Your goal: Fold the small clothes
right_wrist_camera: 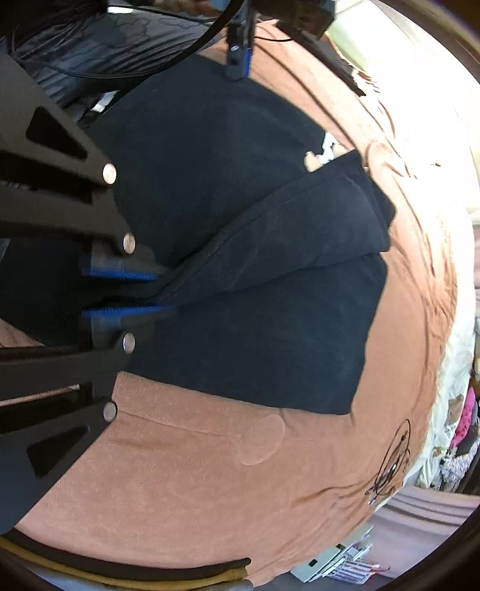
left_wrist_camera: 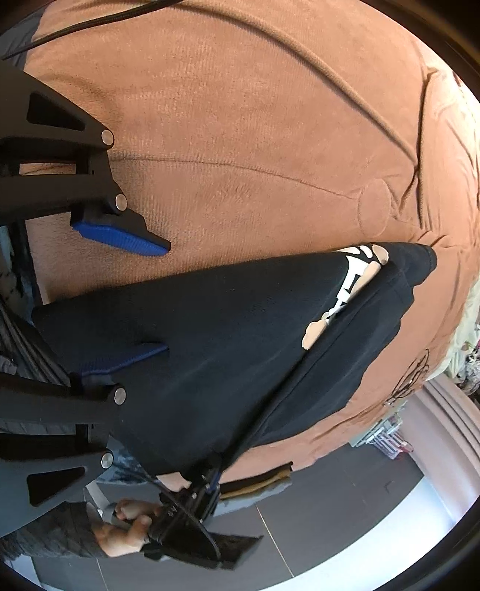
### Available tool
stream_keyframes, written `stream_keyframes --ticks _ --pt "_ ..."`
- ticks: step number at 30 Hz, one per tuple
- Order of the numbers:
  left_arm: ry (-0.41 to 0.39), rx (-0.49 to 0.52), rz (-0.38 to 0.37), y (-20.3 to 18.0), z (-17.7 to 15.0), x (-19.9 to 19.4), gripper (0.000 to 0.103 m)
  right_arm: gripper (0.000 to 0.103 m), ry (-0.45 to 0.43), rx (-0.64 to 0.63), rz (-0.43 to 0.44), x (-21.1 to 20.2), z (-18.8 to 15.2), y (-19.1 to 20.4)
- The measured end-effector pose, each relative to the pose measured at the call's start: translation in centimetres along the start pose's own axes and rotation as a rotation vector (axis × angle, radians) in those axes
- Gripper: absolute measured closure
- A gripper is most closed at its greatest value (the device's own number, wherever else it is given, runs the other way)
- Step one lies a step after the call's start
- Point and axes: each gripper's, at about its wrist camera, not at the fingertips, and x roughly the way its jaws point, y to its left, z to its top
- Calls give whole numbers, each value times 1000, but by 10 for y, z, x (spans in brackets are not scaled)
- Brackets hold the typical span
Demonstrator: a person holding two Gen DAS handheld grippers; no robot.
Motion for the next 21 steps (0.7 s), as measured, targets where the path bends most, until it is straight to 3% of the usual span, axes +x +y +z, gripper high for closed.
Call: stream_keyframes --ticks 8,21 --pt "15 25 27 -7 -3 -4 55 99 -50 148 68 -33 -18 -5" --pt "30 86 72 -18 -19 -1 55 99 -57 207 8 -43 -59 -14"
